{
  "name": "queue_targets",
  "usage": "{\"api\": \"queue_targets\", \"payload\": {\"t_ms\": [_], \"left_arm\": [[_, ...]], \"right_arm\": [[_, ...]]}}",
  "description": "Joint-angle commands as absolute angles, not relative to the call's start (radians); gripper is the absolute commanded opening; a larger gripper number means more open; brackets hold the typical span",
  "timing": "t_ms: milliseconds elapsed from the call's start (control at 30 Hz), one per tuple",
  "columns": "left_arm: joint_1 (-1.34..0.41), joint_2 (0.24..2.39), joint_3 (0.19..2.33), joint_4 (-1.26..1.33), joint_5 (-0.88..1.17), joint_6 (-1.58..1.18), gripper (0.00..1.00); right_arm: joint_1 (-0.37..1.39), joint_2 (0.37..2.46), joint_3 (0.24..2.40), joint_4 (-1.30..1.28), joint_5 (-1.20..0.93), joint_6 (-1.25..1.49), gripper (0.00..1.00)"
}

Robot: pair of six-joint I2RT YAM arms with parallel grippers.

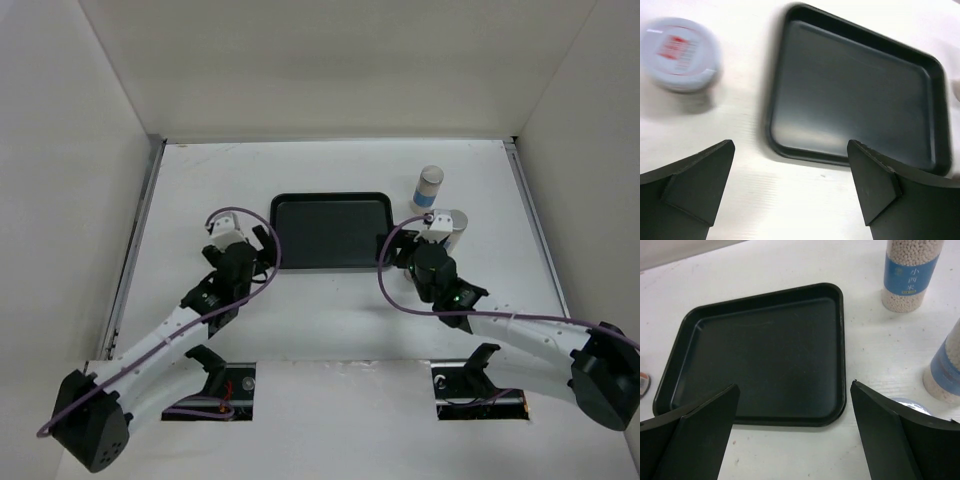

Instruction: Organize the condiment bottles

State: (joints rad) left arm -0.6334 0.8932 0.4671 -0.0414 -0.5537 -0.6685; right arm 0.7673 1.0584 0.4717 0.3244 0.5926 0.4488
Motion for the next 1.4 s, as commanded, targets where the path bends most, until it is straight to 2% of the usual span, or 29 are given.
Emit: {"api": "queue_targets", "payload": {"t_ms": [0, 133, 300, 333, 400, 433, 467, 500, 567, 600, 633, 667, 733, 767, 867, 1100, 1367], "left_arm": [[-0.552, 0.796, 0.488, -0.152, -0.632, -0.650, 1.00], [-0.455, 0.730, 0.512, -0.187, -0.632, -0.592, 1.00], [-0.426, 0.773, 0.563, -0.215, -0.722, -0.572, 1.00], [-0.432, 0.791, 0.574, -0.207, -0.738, -0.566, 1.00], [-0.439, 0.830, 0.597, -0.184, -0.765, -0.558, 1.00], [-0.439, 0.848, 0.604, -0.169, -0.776, -0.558, 1.00], [-0.436, 0.865, 0.613, -0.154, -0.776, -0.554, 1.00], [-0.433, 0.880, 0.626, -0.143, -0.772, -0.543, 0.93], [-0.439, 0.906, 0.649, -0.132, -0.787, -0.513, 0.65], [-0.439, 0.919, 0.655, -0.126, -0.801, -0.502, 0.51], [-0.433, 0.934, 0.658, -0.120, -0.810, -0.494, 0.46], [-0.426, 0.954, 0.663, -0.117, -0.810, -0.488, 0.47], [-0.409, 1.006, 0.686, -0.123, -0.805, -0.482, 0.58], [-0.407, 1.037, 0.698, -0.123, -0.795, -0.476, 0.68], [-0.390, 1.135, 0.729, -0.106, -0.761, -0.463, 0.80], [-0.366, 1.294, 0.770, -0.058, -0.776, -0.471, 0.79], [-0.335, 1.402, 0.775, 0.034, -0.744, -0.485, 0.71]], "right_arm": [[0.774, 1.032, 0.457, 0.431, 0.588, 0.446, 1.00], [0.774, 1.037, 0.457, 0.434, 0.574, 0.446, 1.00], [0.783, 1.045, 0.451, 0.465, 0.566, 0.445, 1.00], [0.783, 1.051, 0.451, 0.468, 0.558, 0.445, 0.92], [0.786, 1.060, 0.454, 0.472, 0.540, 0.445, 0.50], [0.789, 1.063, 0.457, 0.474, 0.534, 0.445, 0.37], [0.792, 1.071, 0.459, 0.474, 0.532, 0.445, 0.32], [0.792, 1.080, 0.462, 0.472, 0.532, 0.445, 0.32], [0.792, 1.094, 0.466, 0.469, 0.531, 0.442, 0.39], [0.794, 1.097, 0.468, 0.472, 0.529, 0.440, 0.48], [0.795, 1.098, 0.468, 0.474, 0.525, 0.440, 0.60], [0.797, 1.103, 0.468, 0.476, 0.519, 0.440, 0.71], [0.797, 1.120, 0.469, 0.485, 0.505, 0.440, 0.85], [0.797, 1.129, 0.474, 0.486, 0.496, 0.440, 0.88], [0.803, 1.146, 0.483, 0.486, 0.471, 0.437, 0.92], [0.811, 1.181, 0.494, 0.492, 0.463, 0.433, 0.92], [0.811, 1.170, 0.482, 0.502, 0.434, 0.443, 0.93]]}}
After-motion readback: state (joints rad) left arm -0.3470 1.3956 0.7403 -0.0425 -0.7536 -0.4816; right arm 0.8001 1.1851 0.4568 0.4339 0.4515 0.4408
